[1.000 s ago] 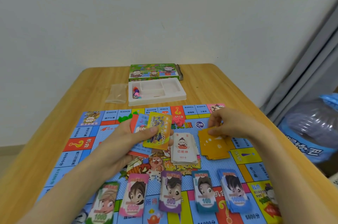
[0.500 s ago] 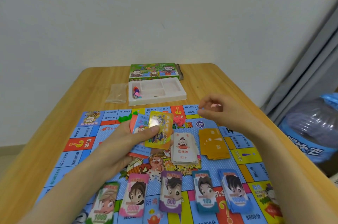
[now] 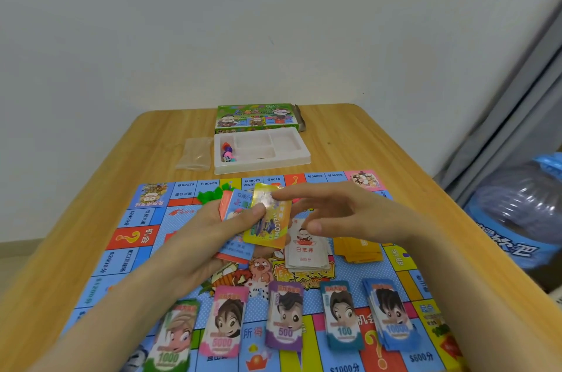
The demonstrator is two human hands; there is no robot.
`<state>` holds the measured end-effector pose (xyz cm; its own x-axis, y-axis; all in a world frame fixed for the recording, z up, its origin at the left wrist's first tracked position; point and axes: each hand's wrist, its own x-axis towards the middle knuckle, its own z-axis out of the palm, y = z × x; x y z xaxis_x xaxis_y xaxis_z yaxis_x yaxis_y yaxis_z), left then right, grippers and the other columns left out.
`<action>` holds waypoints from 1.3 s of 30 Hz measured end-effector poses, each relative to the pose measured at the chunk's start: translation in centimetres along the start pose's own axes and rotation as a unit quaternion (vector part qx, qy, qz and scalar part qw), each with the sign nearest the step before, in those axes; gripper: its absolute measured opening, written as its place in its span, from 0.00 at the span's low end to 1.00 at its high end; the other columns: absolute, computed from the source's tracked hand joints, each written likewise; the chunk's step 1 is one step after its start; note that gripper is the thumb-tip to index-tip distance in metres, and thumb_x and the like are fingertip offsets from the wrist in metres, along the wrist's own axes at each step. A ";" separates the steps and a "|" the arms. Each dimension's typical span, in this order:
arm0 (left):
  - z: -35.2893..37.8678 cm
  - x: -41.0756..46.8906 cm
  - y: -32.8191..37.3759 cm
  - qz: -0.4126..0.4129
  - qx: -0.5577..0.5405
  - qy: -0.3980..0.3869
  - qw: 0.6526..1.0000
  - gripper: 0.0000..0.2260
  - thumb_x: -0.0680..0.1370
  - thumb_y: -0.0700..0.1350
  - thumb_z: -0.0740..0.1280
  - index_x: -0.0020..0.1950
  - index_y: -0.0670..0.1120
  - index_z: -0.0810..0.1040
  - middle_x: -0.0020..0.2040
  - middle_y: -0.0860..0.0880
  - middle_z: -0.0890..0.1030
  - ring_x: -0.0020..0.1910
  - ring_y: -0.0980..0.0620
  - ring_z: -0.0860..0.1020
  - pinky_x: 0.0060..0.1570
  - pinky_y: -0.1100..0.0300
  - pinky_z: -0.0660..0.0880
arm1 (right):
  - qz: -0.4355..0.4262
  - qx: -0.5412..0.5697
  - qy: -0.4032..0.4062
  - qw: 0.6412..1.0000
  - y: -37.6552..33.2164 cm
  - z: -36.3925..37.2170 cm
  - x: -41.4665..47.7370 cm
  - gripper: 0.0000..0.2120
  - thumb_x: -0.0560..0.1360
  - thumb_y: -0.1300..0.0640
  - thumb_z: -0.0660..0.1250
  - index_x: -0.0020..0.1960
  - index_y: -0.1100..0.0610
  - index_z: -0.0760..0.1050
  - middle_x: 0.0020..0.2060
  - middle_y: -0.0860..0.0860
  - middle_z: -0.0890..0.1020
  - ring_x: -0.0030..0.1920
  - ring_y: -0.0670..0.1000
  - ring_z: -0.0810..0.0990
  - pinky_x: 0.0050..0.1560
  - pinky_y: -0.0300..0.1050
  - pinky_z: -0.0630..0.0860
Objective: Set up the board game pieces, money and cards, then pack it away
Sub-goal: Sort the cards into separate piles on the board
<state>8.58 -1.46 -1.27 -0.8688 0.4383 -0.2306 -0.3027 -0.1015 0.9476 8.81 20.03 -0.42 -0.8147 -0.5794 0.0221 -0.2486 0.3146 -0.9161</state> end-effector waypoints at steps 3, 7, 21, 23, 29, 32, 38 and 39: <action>-0.1 0.1 -0.1 0.000 0.003 0.010 1.000 0.18 0.71 0.49 0.65 0.57 0.42 0.77 0.48 0.40 0.84 0.43 0.42 0.84 0.42 0.53 0.82 | -0.008 0.017 0.046 0.999 -0.1 0.1 0.0 0.17 0.77 0.64 0.64 0.63 0.50 0.73 0.54 0.41 0.80 0.55 0.38 0.78 0.51 0.34 0.74; -0.1 0.2 0.0 0.011 0.023 0.026 0.999 0.15 0.70 0.50 0.65 0.45 0.38 0.77 0.38 0.38 0.83 0.34 0.42 0.83 0.33 0.55 0.82 | -0.033 0.074 0.183 0.980 -0.2 0.1 0.5 0.08 0.71 0.63 0.67 0.48 0.54 0.81 0.39 0.43 0.84 0.41 0.40 0.81 0.41 0.32 0.75; -0.4 0.6 -0.6 0.031 0.074 0.065 0.995 0.11 0.64 0.46 0.71 0.42 0.42 0.82 0.42 0.37 0.84 0.34 0.43 0.81 0.28 0.57 0.80 | -0.018 0.094 0.156 0.983 -0.5 2.3 1.6 0.12 0.70 0.69 0.71 0.48 0.55 0.75 0.40 0.52 0.79 0.32 0.51 0.81 0.33 0.41 0.79; -0.5 0.6 -0.7 0.039 0.083 0.053 0.994 0.12 0.67 0.46 0.70 0.45 0.40 0.81 0.41 0.37 0.83 0.33 0.44 0.80 0.27 0.58 0.77 | -0.008 0.101 0.147 0.984 -0.5 2.6 1.5 0.11 0.71 0.69 0.69 0.45 0.56 0.72 0.37 0.46 0.79 0.30 0.46 0.81 0.34 0.38 0.78; 0.2 0.2 -0.3 0.015 0.103 0.006 0.995 0.14 0.70 0.52 0.64 0.43 0.40 0.76 0.27 0.44 0.78 0.20 0.51 0.74 0.24 0.62 0.73 | 0.006 0.098 0.147 0.984 -0.6 3.2 1.6 0.13 0.66 0.56 0.70 0.45 0.61 0.70 0.35 0.47 0.83 0.32 0.50 0.82 0.36 0.42 0.80; 0.1 0.0 -0.3 0.004 0.134 -0.031 0.990 0.19 0.70 0.58 0.60 0.41 0.41 0.75 0.25 0.47 0.77 0.21 0.53 0.72 0.27 0.63 0.72 | 0.009 0.080 0.165 0.983 -0.3 3.7 1.9 0.09 0.71 0.62 0.71 0.43 0.61 0.70 0.37 0.50 0.82 0.32 0.51 0.81 0.33 0.42 0.79; -0.6 0.4 -0.6 -0.006 0.218 -0.028 0.976 0.37 0.68 0.69 0.49 0.54 0.39 0.78 0.37 0.40 0.83 0.38 0.49 0.82 0.53 0.54 0.74 | -0.013 0.019 0.228 0.973 -0.2 4.4 2.5 0.11 0.69 0.63 0.73 0.41 0.56 0.70 0.38 0.64 0.78 0.31 0.55 0.78 0.28 0.40 0.75; -0.8 0.6 -0.5 -0.017 0.205 -0.012 0.979 0.37 0.68 0.69 0.50 0.59 0.42 0.78 0.46 0.37 0.83 0.47 0.45 0.82 0.57 0.52 0.74 | -0.016 0.013 0.239 0.971 -0.3 4.4 2.6 0.10 0.69 0.63 0.73 0.42 0.56 0.71 0.40 0.66 0.78 0.34 0.59 0.79 0.29 0.41 0.76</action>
<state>7.91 -1.83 -2.07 -0.8498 0.4571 -0.2624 -0.1438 0.2778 0.9498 9.10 15.10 -1.86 -0.9581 -0.1724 0.2288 -0.2704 0.2798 -0.9212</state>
